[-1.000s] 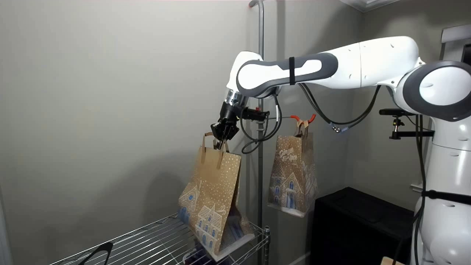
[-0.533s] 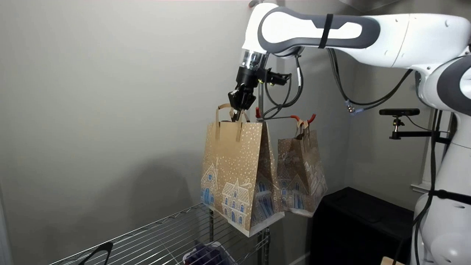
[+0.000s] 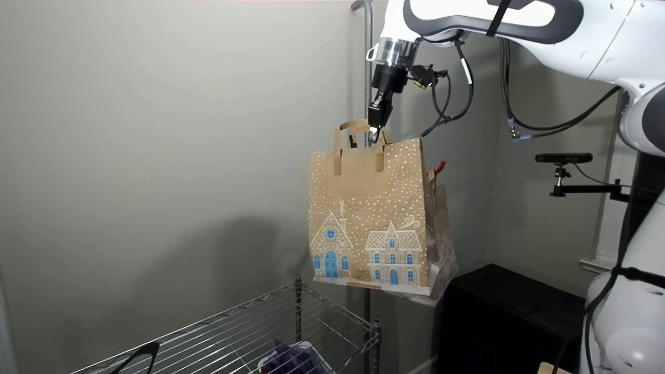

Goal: Hang the brown bags on the metal stand

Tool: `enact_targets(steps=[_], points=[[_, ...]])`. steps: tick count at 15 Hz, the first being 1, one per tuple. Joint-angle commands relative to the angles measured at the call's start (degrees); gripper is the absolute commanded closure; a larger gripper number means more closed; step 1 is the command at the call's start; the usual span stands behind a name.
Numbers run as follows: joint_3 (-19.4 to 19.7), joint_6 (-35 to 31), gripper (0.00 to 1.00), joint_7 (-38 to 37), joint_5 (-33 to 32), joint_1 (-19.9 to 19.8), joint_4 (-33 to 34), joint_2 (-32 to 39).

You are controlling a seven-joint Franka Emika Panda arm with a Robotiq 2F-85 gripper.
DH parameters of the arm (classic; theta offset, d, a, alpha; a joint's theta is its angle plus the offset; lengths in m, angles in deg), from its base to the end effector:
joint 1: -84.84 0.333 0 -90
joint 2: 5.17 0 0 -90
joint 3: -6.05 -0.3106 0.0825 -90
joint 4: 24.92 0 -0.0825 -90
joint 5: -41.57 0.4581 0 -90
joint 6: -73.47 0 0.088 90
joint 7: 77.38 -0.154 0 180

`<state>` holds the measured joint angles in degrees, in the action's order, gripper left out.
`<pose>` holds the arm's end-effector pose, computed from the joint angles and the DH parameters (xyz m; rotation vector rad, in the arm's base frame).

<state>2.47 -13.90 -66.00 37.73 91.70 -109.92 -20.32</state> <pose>0.5225 0.0916 0.7694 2.9706 0.5525 0.4639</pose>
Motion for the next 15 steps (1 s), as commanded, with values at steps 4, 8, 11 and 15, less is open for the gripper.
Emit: enact_targets(steps=[4,8,11,15], points=[[3.9,-1.4,0.96,24.1,-1.9,-0.5,3.1,3.5],[5.9,-3.1,0.95,37.4,-0.1,-0.6,3.7,3.9],[6.6,-5.5,0.96,46.1,2.0,-0.5,2.6,3.7],[7.7,-7.8,0.96,50.3,10.1,-0.6,1.3,5.3]])
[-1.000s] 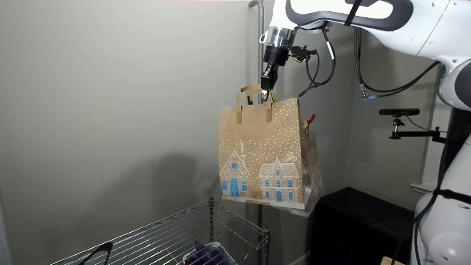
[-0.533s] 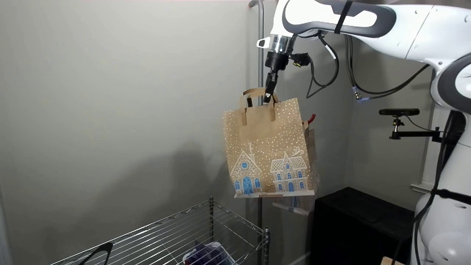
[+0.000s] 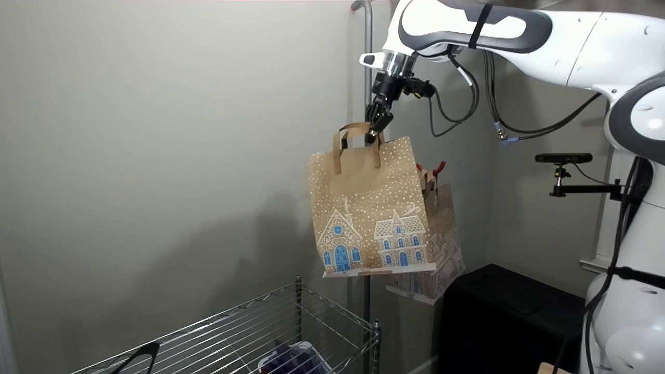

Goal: Hang the brown bags on the metal stand

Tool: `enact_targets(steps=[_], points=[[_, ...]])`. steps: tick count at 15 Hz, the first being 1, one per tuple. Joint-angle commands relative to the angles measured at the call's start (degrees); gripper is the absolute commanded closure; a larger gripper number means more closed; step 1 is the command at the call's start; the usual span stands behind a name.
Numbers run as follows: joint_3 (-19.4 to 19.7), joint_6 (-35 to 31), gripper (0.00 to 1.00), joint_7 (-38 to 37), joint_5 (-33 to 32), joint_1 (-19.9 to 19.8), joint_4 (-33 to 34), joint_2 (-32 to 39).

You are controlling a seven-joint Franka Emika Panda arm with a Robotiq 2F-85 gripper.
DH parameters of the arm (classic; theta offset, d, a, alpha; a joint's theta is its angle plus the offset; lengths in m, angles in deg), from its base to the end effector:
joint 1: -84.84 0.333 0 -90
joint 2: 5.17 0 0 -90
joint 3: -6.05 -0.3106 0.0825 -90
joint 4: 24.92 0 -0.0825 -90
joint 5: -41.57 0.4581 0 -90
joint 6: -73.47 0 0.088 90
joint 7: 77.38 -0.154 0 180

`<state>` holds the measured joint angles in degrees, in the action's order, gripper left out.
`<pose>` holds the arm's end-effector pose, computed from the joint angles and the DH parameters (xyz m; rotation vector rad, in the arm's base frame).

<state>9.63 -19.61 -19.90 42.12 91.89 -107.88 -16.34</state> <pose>0.5674 0.0313 0.7635 2.5420 1.4962 0.5082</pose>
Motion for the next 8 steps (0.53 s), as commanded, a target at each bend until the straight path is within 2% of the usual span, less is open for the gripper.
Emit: enact_targets(steps=[1,4,8], points=[[0.8,-2.1,0.96,4.5,8.0,-1.0,-0.7,1.9],[1.2,-1.1,0.97,3.4,12.5,-2.1,0.2,4.1],[0.9,-0.8,0.96,1.1,13.7,-3.9,0.9,5.3]])
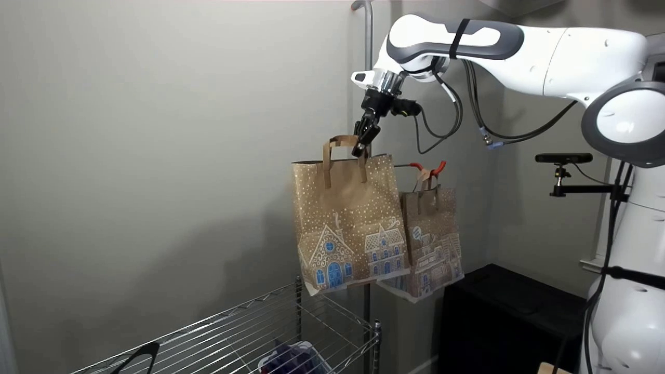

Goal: Hang the brown bags on the metal stand

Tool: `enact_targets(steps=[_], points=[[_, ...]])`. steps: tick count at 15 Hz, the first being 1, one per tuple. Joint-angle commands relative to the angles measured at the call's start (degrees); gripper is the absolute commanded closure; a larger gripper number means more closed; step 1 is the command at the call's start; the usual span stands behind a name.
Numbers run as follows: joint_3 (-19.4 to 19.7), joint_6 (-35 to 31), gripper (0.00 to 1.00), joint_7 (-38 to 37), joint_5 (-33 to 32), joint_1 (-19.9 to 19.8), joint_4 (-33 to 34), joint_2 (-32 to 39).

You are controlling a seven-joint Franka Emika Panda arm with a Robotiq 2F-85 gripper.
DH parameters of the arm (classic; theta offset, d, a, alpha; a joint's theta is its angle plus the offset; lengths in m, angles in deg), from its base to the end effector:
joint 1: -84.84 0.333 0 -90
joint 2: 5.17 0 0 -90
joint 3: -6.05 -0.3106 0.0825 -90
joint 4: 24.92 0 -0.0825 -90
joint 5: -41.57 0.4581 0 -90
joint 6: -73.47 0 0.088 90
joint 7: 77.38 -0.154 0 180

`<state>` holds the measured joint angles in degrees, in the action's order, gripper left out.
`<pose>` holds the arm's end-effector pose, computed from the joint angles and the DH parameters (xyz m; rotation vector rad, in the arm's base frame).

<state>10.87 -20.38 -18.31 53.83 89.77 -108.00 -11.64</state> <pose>0.6025 0.0292 0.7196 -2.6320 -1.5245 -0.5703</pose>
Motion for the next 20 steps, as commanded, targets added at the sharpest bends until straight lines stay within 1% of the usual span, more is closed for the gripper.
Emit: enact_targets(steps=[1,2,10,12,17,20], points=[[-0.2,-0.2,0.97,-1.1,2.4,-2.2,1.0,0.7],[0.8,-0.7,0.97,-1.9,2.7,-1.5,0.6,0.4],[3.2,-2.8,0.96,-9.3,1.9,-1.8,0.2,-0.1],[3.7,-3.6,0.97,-12.1,1.3,-1.8,0.1,-0.3],[2.6,-4.7,0.97,-19.0,-3.4,-1.3,-0.1,-1.0],[2.3,-3.1,0.97,-18.9,-4.3,-1.1,0.0,-1.9]])
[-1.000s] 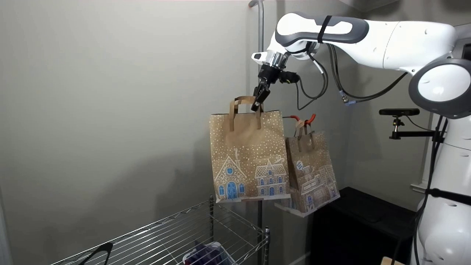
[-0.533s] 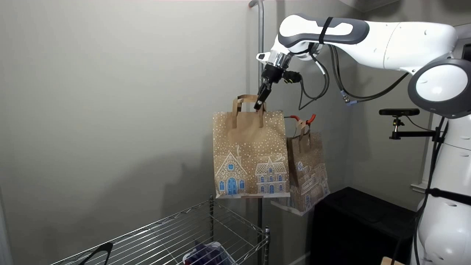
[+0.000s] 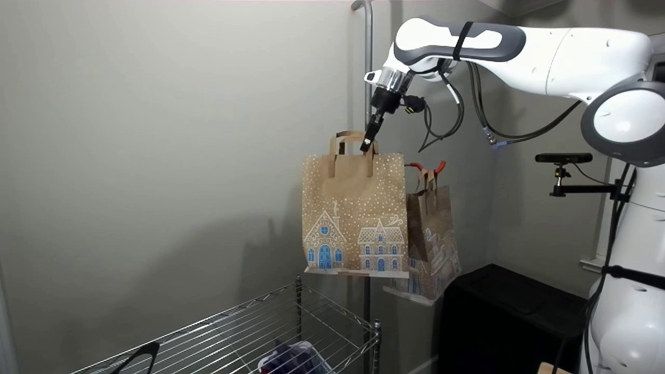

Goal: Hang the brown bags on the metal stand

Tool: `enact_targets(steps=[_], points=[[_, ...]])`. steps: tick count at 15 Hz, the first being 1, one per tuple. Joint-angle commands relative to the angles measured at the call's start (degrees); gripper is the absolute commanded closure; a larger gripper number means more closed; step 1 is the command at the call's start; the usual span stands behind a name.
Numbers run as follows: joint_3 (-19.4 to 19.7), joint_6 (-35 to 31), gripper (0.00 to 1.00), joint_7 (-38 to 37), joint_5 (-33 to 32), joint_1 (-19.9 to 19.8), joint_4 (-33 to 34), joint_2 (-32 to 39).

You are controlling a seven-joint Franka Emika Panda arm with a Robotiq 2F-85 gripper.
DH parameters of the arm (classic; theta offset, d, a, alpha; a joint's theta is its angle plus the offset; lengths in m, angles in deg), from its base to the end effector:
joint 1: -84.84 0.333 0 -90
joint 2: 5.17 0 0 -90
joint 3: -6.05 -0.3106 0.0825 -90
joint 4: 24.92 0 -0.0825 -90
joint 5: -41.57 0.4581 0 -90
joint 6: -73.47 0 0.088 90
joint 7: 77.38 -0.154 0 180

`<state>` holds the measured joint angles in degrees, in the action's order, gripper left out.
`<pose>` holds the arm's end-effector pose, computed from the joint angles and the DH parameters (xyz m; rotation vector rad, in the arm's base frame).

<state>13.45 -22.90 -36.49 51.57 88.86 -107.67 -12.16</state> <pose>0.6043 -0.0165 0.7327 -2.8709 -0.9912 -0.6211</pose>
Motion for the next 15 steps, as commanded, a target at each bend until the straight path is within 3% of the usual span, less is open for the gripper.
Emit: enact_targets(steps=[1,7,14,15], points=[[-0.1,-0.1,0.97,0.3,-1.5,-0.2,-0.4,-1.6],[0.4,1.8,0.97,2.7,-0.3,0.0,-1.4,-3.6],[0.3,3.9,0.97,-0.2,-5.9,-0.8,-2.0,-3.8],[-0.6,4.3,0.97,-0.5,-5.6,-2.2,-1.4,-2.9]])
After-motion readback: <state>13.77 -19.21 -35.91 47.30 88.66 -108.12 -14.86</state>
